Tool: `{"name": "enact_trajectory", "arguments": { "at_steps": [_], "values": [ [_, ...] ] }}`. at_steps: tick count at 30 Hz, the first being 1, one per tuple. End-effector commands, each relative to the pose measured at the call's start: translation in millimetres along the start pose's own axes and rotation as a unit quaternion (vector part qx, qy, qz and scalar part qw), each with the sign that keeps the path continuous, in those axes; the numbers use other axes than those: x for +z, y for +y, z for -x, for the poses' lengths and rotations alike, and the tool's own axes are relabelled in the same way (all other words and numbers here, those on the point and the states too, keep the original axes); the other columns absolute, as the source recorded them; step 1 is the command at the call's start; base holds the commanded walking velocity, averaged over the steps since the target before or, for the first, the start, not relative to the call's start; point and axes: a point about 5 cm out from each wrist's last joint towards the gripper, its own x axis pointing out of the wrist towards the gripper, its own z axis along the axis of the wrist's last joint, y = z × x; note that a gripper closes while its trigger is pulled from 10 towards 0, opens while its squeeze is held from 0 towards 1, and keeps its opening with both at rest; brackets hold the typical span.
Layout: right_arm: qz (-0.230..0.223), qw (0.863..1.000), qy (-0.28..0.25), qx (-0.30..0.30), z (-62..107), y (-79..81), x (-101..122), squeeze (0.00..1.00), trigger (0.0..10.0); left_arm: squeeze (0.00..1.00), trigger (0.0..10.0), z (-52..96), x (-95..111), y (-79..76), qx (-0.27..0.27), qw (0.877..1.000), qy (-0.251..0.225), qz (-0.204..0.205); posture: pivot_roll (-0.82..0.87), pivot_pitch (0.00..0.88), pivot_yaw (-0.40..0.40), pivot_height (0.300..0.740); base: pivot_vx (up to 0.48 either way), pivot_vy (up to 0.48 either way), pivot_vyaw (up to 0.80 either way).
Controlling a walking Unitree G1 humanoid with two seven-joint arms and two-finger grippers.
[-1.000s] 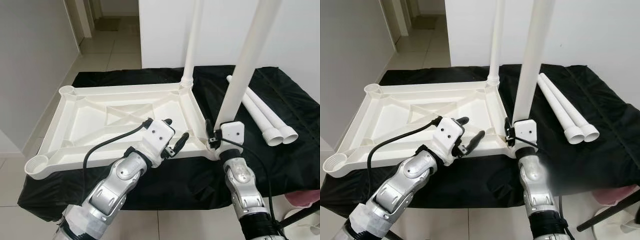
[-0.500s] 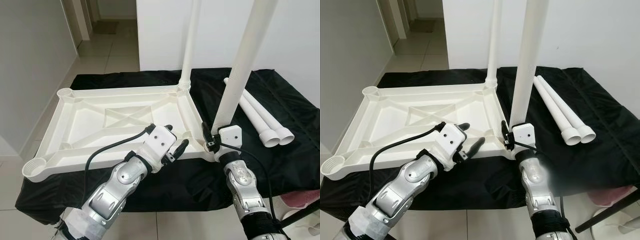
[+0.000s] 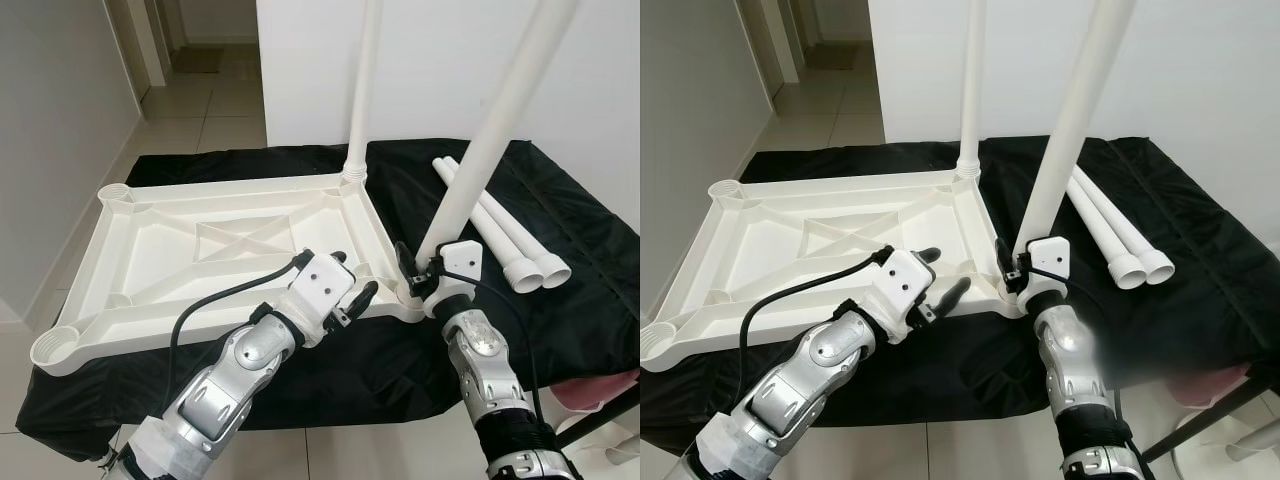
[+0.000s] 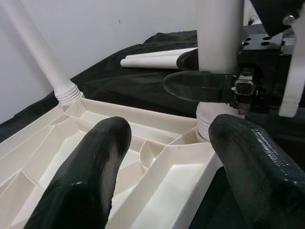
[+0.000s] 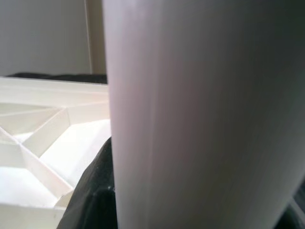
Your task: Building children table
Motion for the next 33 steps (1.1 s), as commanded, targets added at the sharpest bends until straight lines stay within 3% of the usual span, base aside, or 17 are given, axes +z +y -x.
{"name": "enact_trajectory", "arguments": {
  "at_steps": [1, 21, 26, 33],
  "values": [
    [-0.017, 0.994, 0.111, 0.005, 14.7, 1.9, -40, 0.00, 10.0, 0.00, 10.0, -0.1, 3, -7.1, -0.066, 0.998, 0.000, -0.009, -0.02, 0.020, 0.028, 0.740, 0.000, 0.000, 0.00],
    [-0.050, 0.986, 0.159, 0.007, 6.1, 0.9, -41, 0.00, 10.0, 0.00, 10.0, -0.2, 4, -8.9, -0.071, 0.997, -0.001, -0.016, -0.01, 0.000, 0.022, 0.740, 0.000, 0.000, 0.00],
    [-0.048, 0.989, 0.137, -0.005, 6.6, 1.3, -37, 0.00, 10.0, 0.00, 10.0, -0.9, 4, -9.3, -0.070, 0.997, -0.002, -0.016, -0.01, 0.000, 0.015, 0.740, 0.000, 0.000, 0.00],
    [-0.091, 0.990, 0.064, -0.085, 12.3, 16.2, -21, 0.00, 10.0, 0.00, 10.0, -0.6, 2, -9.5, -0.067, 0.998, 0.000, -0.016, -0.01, 0.000, 0.007, 0.740, 0.000, 0.000, 0.00]
  ]
}}
